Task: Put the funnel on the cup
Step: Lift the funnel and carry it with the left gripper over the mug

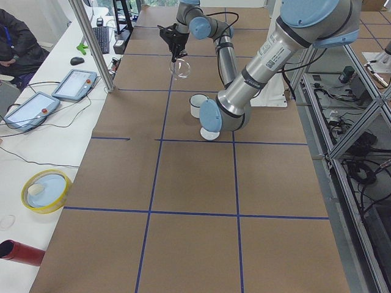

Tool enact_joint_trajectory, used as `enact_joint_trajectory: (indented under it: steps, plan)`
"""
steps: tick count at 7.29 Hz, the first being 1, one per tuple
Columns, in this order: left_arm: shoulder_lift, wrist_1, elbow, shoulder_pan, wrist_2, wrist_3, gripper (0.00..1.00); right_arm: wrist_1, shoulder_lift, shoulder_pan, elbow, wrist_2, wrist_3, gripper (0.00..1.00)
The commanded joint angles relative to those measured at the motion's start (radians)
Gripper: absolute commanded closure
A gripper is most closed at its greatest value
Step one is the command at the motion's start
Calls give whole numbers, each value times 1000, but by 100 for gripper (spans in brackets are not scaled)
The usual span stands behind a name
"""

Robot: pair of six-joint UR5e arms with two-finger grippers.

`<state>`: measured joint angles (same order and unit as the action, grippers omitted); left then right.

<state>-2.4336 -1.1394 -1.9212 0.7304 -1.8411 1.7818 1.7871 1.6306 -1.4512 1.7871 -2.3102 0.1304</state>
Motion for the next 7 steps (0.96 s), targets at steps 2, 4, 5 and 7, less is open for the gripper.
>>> enact_joint_trajectory:
  steps: [2, 4, 5, 7]
  plan:
    - [-45, 276, 63, -95, -14, -231, 100, 0, 0, 0, 0, 0, 0, 0]
    - [-41, 259, 79, -120, -29, -265, 100, 0, 0, 0, 0, 0, 0, 0]
    - [-27, 210, 88, -140, -27, -266, 100, 0, 0, 0, 0, 0, 0, 0]
    - [-2, 97, 152, -146, -27, -266, 100, 0, 0, 0, 0, 0, 0, 0]
